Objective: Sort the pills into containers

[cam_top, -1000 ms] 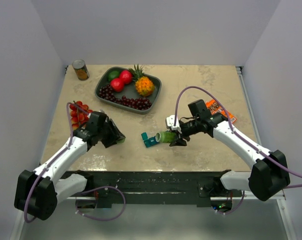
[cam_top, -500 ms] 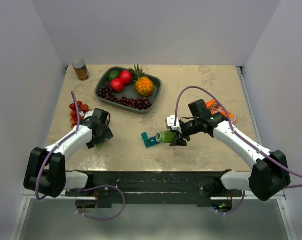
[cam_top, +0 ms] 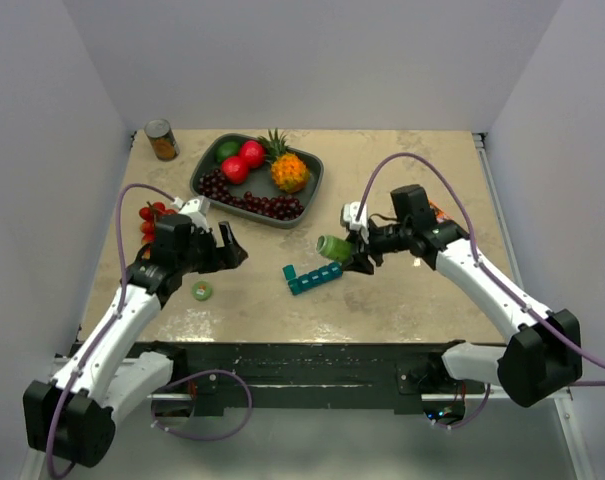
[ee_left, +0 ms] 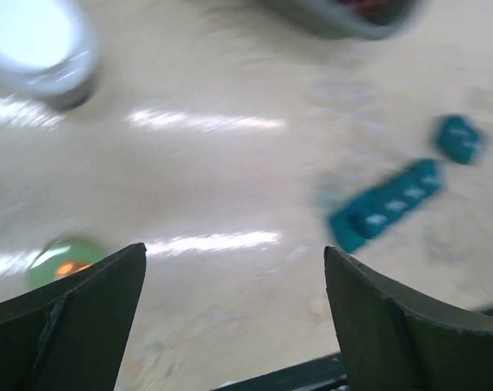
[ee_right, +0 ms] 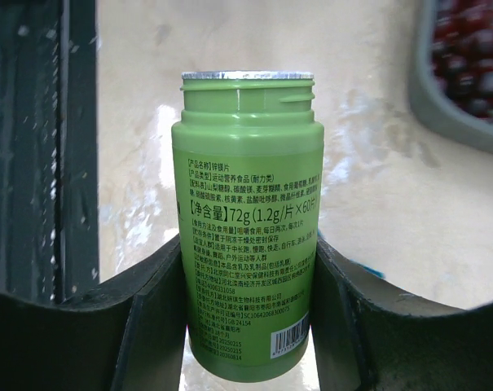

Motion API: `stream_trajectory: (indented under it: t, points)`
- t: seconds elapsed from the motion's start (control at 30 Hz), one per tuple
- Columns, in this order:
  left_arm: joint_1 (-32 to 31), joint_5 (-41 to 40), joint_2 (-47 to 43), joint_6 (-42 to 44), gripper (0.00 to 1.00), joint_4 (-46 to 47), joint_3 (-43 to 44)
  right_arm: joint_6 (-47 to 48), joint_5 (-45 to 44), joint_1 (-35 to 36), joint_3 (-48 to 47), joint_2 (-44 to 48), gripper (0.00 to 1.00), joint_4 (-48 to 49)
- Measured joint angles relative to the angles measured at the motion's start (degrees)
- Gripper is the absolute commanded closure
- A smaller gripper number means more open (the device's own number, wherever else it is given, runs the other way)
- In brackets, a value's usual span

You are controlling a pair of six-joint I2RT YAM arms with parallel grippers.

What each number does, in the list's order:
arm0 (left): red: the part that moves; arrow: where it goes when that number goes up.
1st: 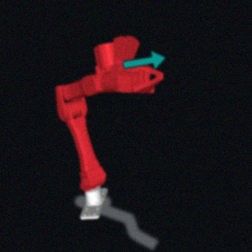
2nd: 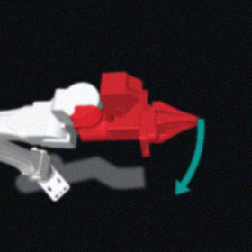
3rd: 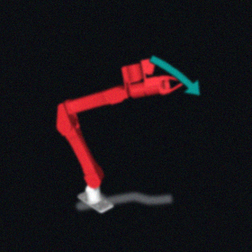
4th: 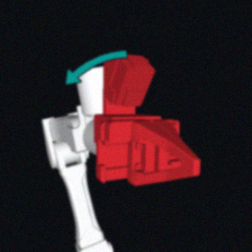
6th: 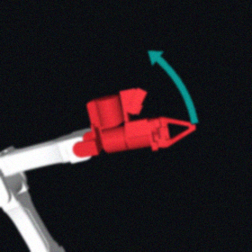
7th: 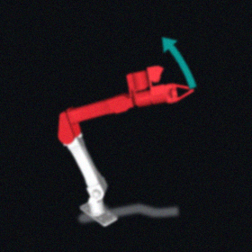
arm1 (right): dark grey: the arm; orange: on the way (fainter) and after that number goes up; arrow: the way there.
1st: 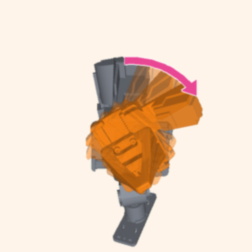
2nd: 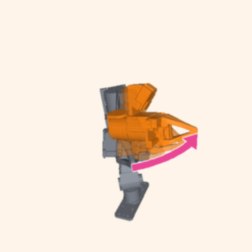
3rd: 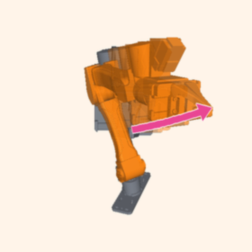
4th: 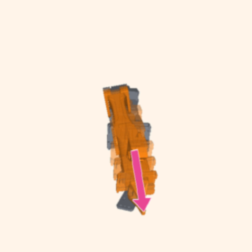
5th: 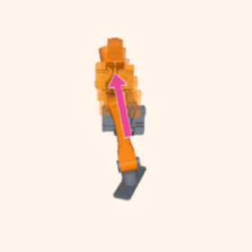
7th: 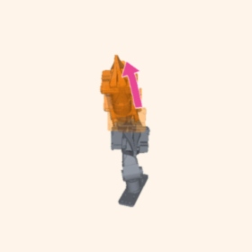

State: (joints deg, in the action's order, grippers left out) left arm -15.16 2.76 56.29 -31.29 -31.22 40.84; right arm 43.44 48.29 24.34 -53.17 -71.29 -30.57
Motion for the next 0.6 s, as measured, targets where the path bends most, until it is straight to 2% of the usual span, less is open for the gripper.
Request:
stream_trajectory:
  t: [0.13, 0.2, 0.3, 0.4, 0.5, 0.6]
  points:
    - [0.0, 16.7, -8.7, 5.8, 0.04, 11.6, -4.3, -9.2, -3.4, -3.2, -8.5, -0.4, 1.0, 1.7]
    - [0.0, 20.7, -10.0, 8.2, 0.04, 14.9, -5.7, -14.7, -5.4, -6.4, -16.2, -1.6, 1.0, 2.6]
    - [0.0, 24.1, -10.2, 11.2, 0.04, 18.3, -7.4, -26.2, -8.0, -14.4, -28.4, -3.0, 1.0, 9.4]
    - [0.0, 26.4, -10.8, 12.9, 0.04, 20.0, -8.9, -39.7, -7.9, -21.6, -35.1, -2.9, 1.0, 17.9]
    - [0.0, 27.9, -12.5, 13.9, 0.04, 20.9, -9.7, -57.3, -0.6, -21.8, -33.2, -1.0, 1.0, 34.7]
    - [0.0, 29.0, -14.2, 14.5, 0.04, 21.9, -9.8, -81.7, 11.7, -15.5, -26.8, 0.7, 1.0, 63.2]
